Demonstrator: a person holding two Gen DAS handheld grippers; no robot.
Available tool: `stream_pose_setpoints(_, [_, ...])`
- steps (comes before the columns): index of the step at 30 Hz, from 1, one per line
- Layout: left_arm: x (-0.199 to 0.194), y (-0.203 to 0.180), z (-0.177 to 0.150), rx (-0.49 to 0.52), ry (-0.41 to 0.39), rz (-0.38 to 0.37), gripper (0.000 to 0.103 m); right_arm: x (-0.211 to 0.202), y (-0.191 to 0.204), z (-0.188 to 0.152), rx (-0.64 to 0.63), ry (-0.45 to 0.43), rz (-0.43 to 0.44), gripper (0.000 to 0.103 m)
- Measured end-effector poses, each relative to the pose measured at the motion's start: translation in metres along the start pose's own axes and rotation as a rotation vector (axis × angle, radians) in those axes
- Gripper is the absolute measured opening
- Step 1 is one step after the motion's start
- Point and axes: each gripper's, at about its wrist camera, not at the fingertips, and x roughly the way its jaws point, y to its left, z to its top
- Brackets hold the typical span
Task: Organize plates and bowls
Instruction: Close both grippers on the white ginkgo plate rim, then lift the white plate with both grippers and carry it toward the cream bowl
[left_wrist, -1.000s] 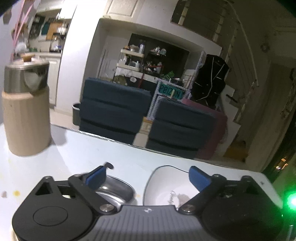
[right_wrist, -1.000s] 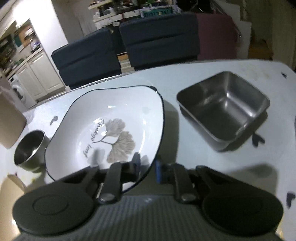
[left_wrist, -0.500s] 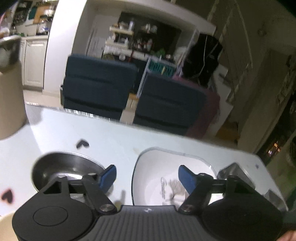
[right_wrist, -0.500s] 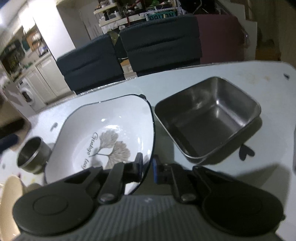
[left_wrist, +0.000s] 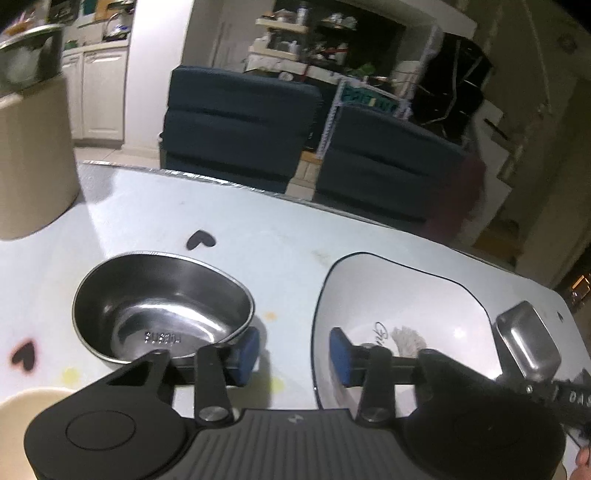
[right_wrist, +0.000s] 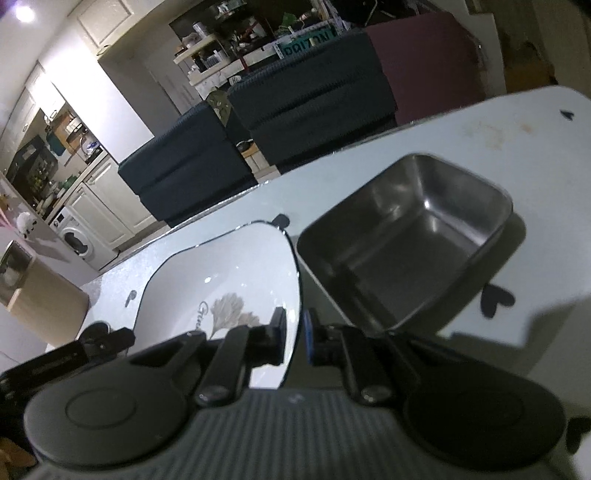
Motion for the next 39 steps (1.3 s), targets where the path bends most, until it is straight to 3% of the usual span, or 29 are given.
stream_pose_setpoints(7, [0.008, -0.005, -0.001, 0.029, 0.044, -0.022, 0.023, -0.001, -0.002, -0.002, -0.008, -0.001, -0.013, 0.013])
stream_pose_setpoints(11, [0.007, -0.011, -0.003, 0.061, 0.048, -0.038, 0.009, -0.001, -0.001, -0.004, -0.018, -0.003, -0.017, 0.013])
stream_pose_setpoints(14, [0.005, -0.019, -0.004, 0.134, 0.082, -0.018, 0.011, 0.002, -0.003, -0.005, -0.013, 0.006, -0.011, 0.012])
stream_pose_setpoints(19, [-0.004, -0.016, -0.008, 0.187, 0.111, -0.025, 0.013, 0.004, 0.014, -0.007, -0.122, 0.041, -0.055, 0.011])
stream_pose_setpoints(24, [-0.005, -0.007, -0.006, 0.118, 0.127, -0.033, 0.013, 0.005, 0.022, -0.010, -0.166, 0.064, -0.066, 0.012])
stream_pose_setpoints(29, [-0.002, -0.008, -0.003, 0.078, 0.117, -0.010, 0.012, 0.014, 0.010, -0.005, -0.050, 0.052, -0.042, 0.015])
stream_pose_setpoints(33, [0.001, -0.004, -0.003, 0.025, 0.105, -0.014, 0.012, 0.020, 0.006, -0.003, -0.044, 0.028, -0.042, 0.019])
stream_pose_setpoints(39, [0.007, -0.007, -0.001, 0.056, 0.096, -0.016, 0.013, 0.032, 0.019, 0.001, -0.099, 0.023, -0.064, 0.014])
